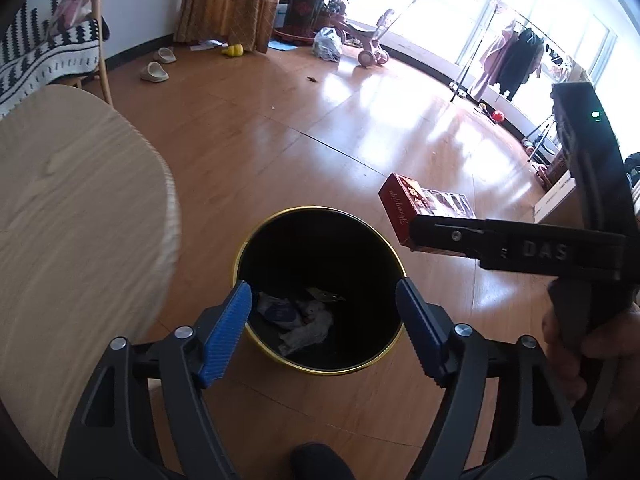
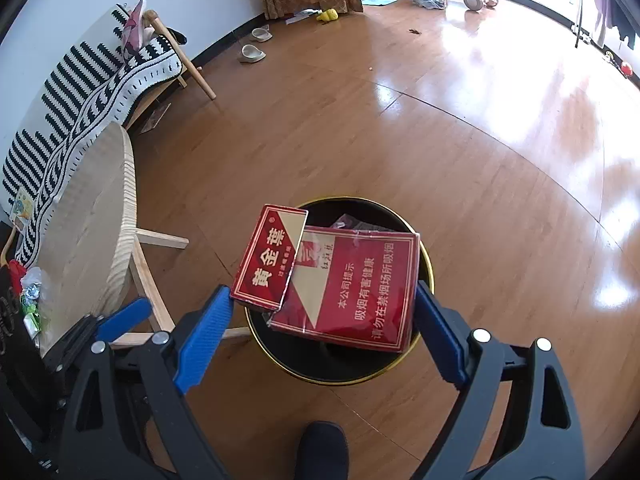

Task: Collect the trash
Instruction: 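Move both empty tools back over the table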

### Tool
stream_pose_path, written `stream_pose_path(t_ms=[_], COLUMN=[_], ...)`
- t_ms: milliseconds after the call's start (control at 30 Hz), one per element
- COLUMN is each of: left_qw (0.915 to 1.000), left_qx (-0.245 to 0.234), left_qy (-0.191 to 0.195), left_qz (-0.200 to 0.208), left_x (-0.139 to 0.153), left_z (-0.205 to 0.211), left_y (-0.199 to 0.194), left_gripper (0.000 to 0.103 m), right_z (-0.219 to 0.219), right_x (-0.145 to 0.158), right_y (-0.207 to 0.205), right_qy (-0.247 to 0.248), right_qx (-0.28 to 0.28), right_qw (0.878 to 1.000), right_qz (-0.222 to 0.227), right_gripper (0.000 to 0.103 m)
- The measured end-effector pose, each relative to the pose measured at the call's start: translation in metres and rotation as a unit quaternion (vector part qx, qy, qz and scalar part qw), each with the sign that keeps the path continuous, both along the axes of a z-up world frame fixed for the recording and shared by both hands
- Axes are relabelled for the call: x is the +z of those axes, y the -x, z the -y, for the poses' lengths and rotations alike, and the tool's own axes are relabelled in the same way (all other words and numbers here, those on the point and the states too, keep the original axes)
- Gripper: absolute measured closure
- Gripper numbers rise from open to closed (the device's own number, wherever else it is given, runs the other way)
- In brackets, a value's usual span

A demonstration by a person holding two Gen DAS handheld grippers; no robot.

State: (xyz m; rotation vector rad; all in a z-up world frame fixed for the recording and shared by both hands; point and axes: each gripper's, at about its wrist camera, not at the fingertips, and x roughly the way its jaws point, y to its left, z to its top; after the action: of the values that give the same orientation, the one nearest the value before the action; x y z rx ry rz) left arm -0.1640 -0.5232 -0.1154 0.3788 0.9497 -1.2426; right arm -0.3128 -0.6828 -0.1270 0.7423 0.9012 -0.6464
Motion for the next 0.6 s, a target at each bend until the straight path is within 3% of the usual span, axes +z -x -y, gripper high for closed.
stream_pose_path(t_ms=[200,433,600], left_qw=[0.9995,0.9975,0.9931], left_qx=[0.023,0.055,0.097], left_qy=[0.019,0.034,0.043], left_qz=[0.009,0.030,0.050], left_x=[0.027,0.055,0.080], left_z=[-0.032,-0.083,-0.137], left_y=[-0.015,-0.043,-0.070], left_gripper=[0.015,0.013,0.011], right_z=[-0.004,-0.024,-0.063], right_x=[0.004,0.016,0.039], right_y=[-0.012,-0.041,-0.082], right_qy=[0.003,0.010,0.032], right_qx=[-0.005,0.009,0.057], right_qw=[1.000,1.000,0.998], right_qz=[-0.007,-0.009,0.008], right_gripper=[0.011,0.009,0.009])
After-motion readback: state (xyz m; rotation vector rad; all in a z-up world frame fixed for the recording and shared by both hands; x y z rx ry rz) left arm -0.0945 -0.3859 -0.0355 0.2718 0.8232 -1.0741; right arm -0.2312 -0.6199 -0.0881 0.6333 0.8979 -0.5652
